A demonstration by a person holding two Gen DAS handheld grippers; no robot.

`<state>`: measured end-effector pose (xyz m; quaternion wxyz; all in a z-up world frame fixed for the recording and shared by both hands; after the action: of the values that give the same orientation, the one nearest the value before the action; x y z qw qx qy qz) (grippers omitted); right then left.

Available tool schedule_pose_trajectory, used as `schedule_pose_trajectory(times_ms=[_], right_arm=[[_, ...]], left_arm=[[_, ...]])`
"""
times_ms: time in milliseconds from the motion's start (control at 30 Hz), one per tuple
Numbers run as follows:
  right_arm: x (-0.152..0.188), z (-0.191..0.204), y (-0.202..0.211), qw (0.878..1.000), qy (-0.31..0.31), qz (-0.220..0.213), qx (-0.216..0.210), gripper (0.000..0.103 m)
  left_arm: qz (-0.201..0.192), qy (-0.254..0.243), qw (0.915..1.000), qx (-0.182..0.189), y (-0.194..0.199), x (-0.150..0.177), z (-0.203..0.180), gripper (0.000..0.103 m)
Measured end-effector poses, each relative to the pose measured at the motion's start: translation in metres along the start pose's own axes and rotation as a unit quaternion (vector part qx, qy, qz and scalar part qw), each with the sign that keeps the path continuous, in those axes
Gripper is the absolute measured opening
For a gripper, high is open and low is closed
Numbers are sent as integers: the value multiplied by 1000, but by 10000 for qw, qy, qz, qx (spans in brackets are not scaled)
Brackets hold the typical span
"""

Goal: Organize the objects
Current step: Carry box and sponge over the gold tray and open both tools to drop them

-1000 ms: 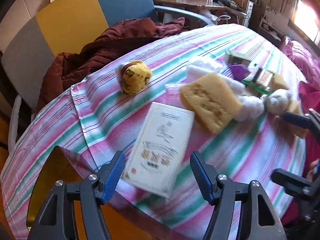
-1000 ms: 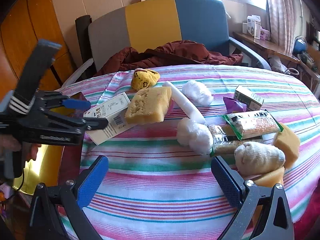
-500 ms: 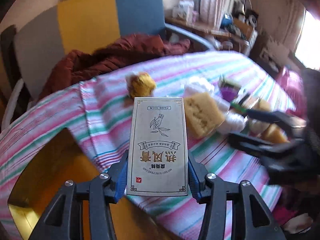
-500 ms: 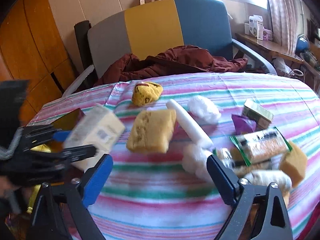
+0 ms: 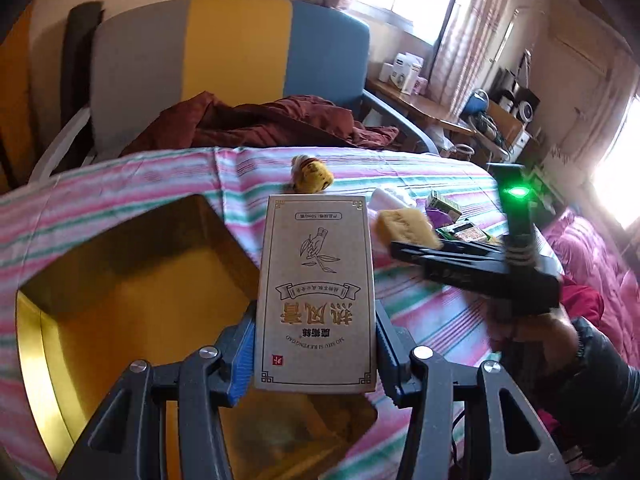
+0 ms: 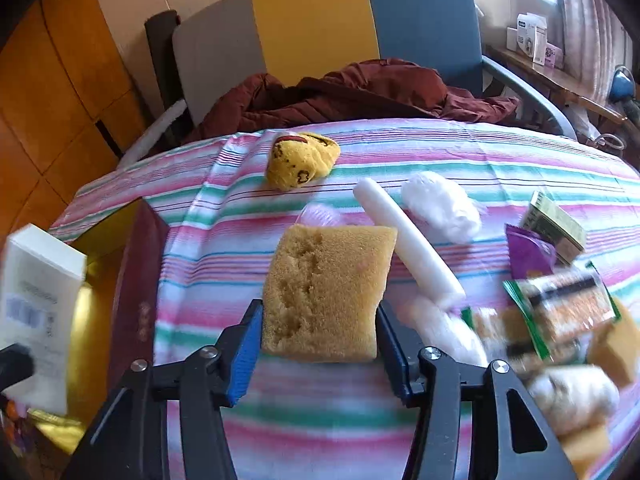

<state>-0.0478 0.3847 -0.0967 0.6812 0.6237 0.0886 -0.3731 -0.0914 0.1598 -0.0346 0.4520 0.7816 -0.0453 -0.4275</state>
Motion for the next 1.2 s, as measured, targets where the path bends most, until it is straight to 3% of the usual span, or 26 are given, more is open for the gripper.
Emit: schedule_pose_trajectory(times_ms=[67,167,200,233,300,333,400,433,500,567,667,733,1033,1200], right_arm=[[8,-1,17,9997,-54,-49,-231,55],[17,-12,38,9863,-699,16,-1494,55],[19,-16,43,9839,-777,3,-1611,55],[21,-17,47,9864,-715,-35,-1477,55],[25,-12,59,9998,-8,-159,-105,54],[26,-11,65,9996,49,-252,-84,54],[27,-19,76,9929,-473,-266,-1054,54],[28,-20,81,9934,-474,-338,-987,54],[29,-8,86,9988,131,-460,128,54],[31,-2,88,9989,49,-399,-249,54],[35,15,91,9985,247,-390,-298,54],[36,28,91,9974,354,-317,-549,55],[51,134,80,9796,1303,-18,-1530,56],[65,186,55,9717,1721,332,-1585,56]], left_arm=[[-7,142,9999,-2,5,10,5,52],[-26,297,9996,-3,11,22,9,52],[-43,336,9994,-11,15,26,9,52],[-63,375,9993,-17,18,29,11,52],[-106,426,9990,-31,23,34,12,52],[-133,458,9989,-37,26,37,13,52],[-185,520,9985,-58,31,41,15,52],[-210,574,9981,-66,34,43,16,52],[-266,656,9974,-130,40,48,19,52],[-311,742,9965,-240,45,52,23,52],[-301,996,9933,-507,53,61,37,52],[-278,1193,9900,-701,59,70,51,52],[-87,1896,9669,-1707,81,121,112,52],[-60,1946,9599,-2016,90,136,122,53]])
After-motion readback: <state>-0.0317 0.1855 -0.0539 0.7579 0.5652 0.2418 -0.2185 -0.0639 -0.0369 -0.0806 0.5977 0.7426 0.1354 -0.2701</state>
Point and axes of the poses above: each gripper's, at about its wrist camera, not at the fingertips, and y roughly against the way its jaws point, z to its left, x to its underside, the point moved 2 cm from there along -y, roughly the way its jaws point, and after that the axes turned 1 degree about -y, right-handed, at the moved point
